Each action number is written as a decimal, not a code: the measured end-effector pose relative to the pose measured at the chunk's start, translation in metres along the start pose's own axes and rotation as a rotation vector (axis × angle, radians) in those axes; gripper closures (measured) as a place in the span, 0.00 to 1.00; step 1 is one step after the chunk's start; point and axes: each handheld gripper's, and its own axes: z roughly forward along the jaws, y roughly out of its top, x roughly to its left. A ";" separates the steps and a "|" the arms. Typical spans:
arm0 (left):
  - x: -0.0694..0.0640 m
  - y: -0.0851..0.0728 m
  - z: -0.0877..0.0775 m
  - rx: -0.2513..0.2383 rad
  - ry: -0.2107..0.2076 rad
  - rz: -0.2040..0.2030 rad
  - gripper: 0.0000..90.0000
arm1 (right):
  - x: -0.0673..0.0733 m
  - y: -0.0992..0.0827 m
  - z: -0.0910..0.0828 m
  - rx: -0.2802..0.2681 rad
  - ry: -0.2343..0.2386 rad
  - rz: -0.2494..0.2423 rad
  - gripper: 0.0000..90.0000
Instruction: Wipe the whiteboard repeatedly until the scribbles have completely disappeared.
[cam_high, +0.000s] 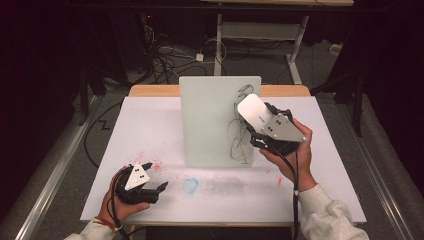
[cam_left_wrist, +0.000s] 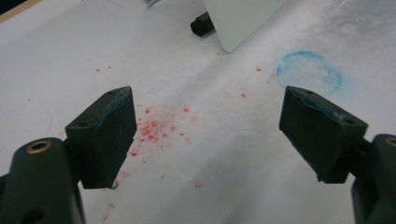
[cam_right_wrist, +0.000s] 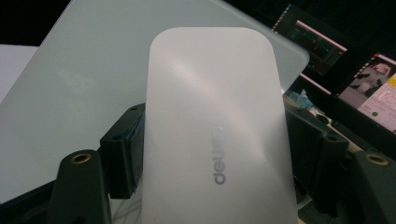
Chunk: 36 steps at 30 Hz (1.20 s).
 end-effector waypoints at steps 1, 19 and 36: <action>0.000 0.000 0.000 -0.001 0.000 0.000 0.20 | -0.001 0.006 0.005 -0.009 -0.016 0.001 0.34; 0.000 -0.001 -0.001 0.000 -0.006 0.006 0.21 | -0.009 0.012 0.037 0.004 -0.128 0.000 0.34; -0.001 -0.001 0.000 0.004 -0.012 0.009 0.21 | 0.019 -0.005 0.046 0.048 -0.090 -0.064 0.34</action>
